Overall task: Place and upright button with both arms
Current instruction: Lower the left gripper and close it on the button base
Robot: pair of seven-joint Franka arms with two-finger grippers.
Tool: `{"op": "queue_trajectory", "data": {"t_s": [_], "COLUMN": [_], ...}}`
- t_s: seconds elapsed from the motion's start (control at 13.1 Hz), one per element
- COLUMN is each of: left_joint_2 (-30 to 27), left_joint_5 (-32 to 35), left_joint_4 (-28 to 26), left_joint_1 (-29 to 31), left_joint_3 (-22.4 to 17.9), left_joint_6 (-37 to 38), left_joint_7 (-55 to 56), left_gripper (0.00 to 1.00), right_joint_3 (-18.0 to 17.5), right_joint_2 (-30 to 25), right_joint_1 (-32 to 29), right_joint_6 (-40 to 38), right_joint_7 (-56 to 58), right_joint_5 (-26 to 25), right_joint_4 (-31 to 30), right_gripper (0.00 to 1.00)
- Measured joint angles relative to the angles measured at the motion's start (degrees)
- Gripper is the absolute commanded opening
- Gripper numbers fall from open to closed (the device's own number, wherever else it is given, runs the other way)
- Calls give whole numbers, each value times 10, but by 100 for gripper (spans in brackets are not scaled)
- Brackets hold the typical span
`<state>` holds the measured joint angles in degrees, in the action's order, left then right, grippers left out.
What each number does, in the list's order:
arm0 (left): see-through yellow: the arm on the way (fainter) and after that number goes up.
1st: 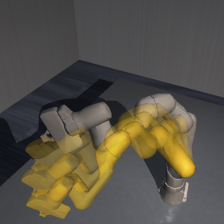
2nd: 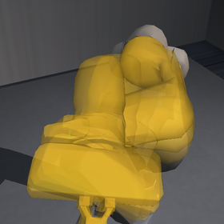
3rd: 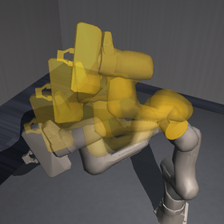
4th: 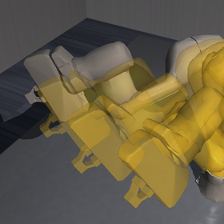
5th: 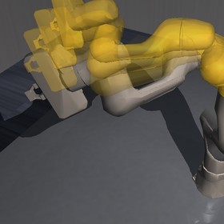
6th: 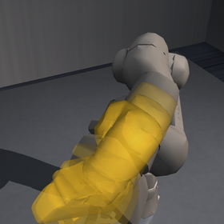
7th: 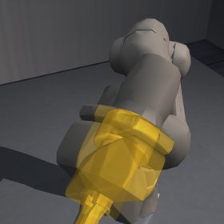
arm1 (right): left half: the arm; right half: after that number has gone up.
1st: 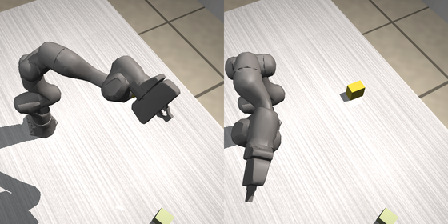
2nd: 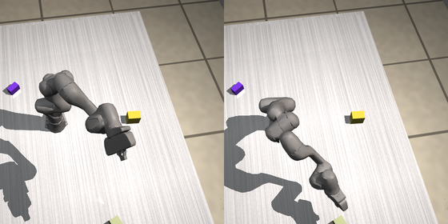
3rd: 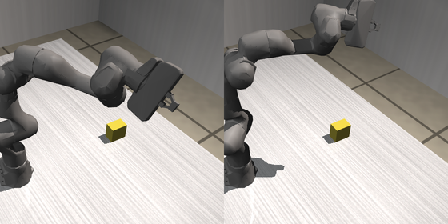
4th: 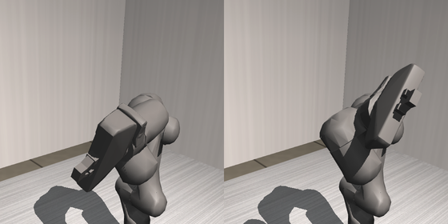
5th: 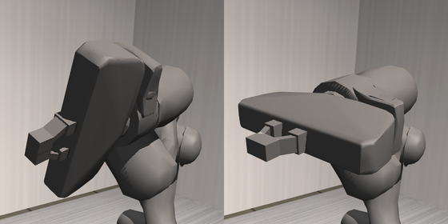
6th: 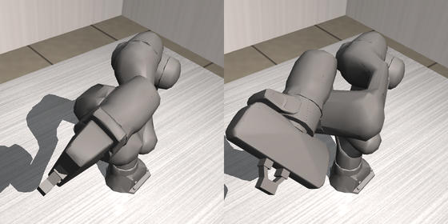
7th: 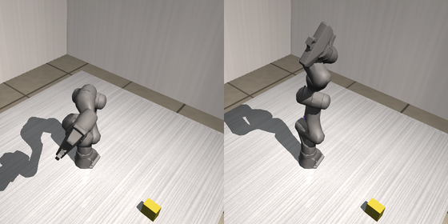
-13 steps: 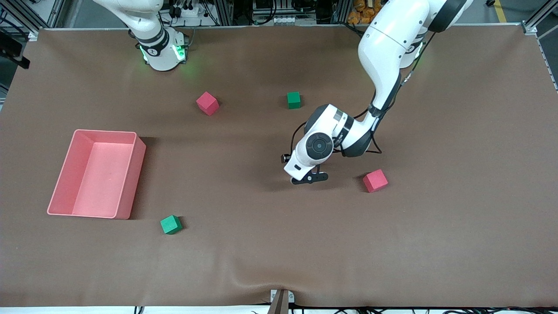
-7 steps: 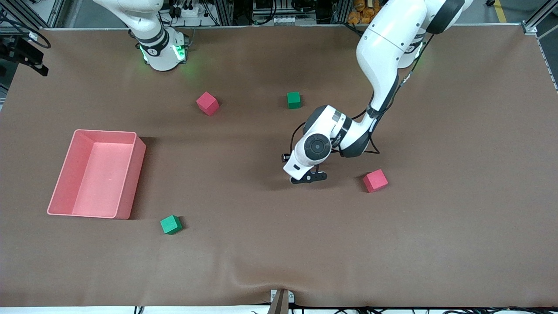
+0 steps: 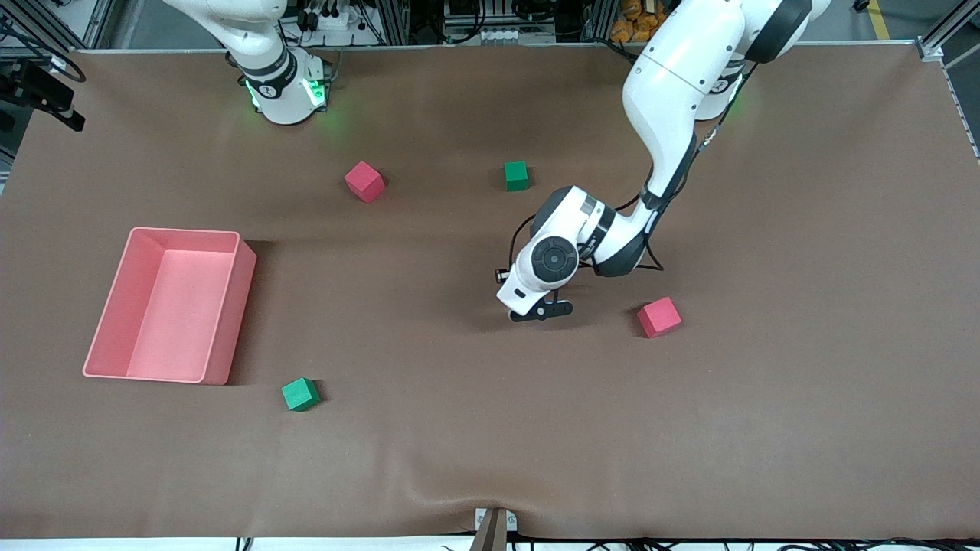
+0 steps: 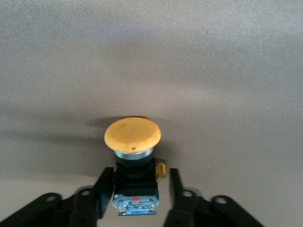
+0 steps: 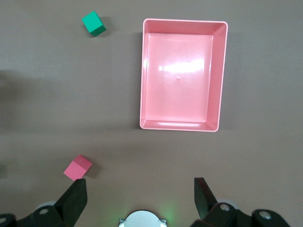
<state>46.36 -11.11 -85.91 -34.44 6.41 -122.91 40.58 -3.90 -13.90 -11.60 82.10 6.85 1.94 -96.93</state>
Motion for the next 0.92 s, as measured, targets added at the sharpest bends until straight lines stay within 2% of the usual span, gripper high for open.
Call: {"op": "queue_trajectory", "data": {"t_s": [0.15, 0.53, 0.92], "left_joint_2": [0, -2, -11], "left_joint_5": [0, 0, 32], "left_joint_4": [0, 13, 54], "left_joint_1": [0, 0, -38], "left_joint_3": [0, 0, 1], "left_joint_6": [0, 0, 7], "left_joint_7": [0, 16, 150], "left_gripper": [5, 6, 7], "right_joint_3": [-1, -1, 0], "right_joint_2": [3, 12, 70], "right_joint_1": [0, -2, -4], "right_joint_6": [1, 54, 66], "right_joint_7": [0, 0, 0], "right_joint_5": [2, 2, 2], "right_joint_4": [0, 4, 56], "right_gripper": [100, 100, 100]}}
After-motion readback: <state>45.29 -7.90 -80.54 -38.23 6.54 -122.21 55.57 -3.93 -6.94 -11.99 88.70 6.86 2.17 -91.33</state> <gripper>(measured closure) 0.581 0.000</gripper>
